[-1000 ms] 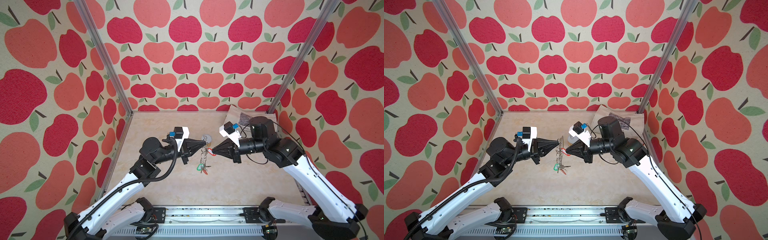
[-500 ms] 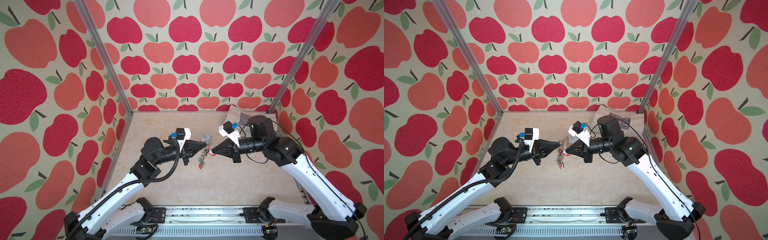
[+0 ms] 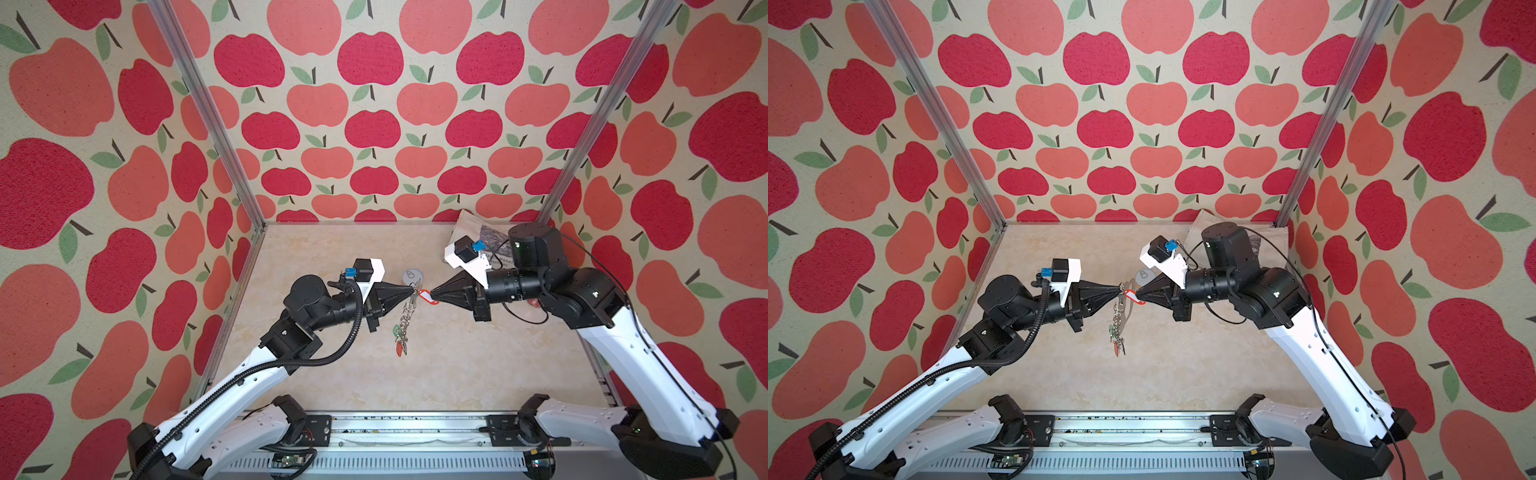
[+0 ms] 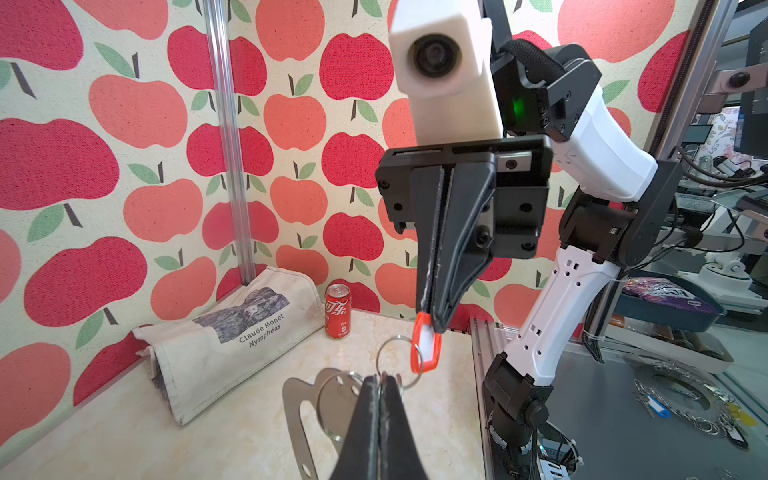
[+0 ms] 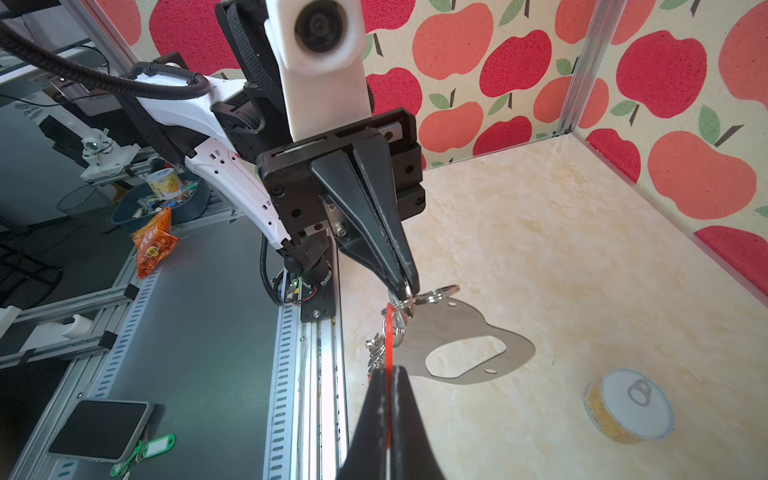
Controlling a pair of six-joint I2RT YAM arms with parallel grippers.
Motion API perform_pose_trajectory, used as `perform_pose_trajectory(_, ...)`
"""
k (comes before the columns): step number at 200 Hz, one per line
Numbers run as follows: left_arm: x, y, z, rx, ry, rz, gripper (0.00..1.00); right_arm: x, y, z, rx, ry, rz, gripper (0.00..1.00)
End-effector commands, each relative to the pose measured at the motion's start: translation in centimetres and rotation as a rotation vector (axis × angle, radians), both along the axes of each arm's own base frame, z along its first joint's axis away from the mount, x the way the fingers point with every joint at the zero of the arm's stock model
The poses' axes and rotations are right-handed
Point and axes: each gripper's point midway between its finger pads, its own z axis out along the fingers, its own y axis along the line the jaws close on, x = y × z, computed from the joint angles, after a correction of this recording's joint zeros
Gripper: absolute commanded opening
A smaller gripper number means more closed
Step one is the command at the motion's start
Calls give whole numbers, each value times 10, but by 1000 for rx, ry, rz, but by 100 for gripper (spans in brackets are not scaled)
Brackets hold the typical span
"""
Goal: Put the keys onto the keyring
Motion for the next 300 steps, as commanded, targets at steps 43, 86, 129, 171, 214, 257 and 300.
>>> perform_pose_trajectory(43, 6, 7, 11, -15, -36, 69, 1, -6, -4, 11, -40, -52, 13, 0)
perform_pose_trajectory(86, 8, 12, 10, -18, -31, 103, 43, -3, -1, 12, -54, -74, 8, 0)
perform_pose_trajectory(129, 8, 18, 6, -5, -11, 132, 53, 0, 0, 10, -63, -71, 5, 0)
perform_pose_trajectory(171, 12, 26, -5, 11, 40, 188, 65, 5, 2, 8, -76, -73, -11, 0)
perform_pose_trajectory(214, 31, 54, -33, 34, 172, 374, 86, 18, 23, -14, -69, 5, 3, 0)
perform_pose_trajectory(257, 40, 96, -67, 73, 281, 575, 93, 37, 54, -39, -40, 90, 22, 0)
perform_pose_trajectory(300, 35, 129, -80, 72, 324, 698, 95, 56, 93, -71, -12, 175, 62, 0)
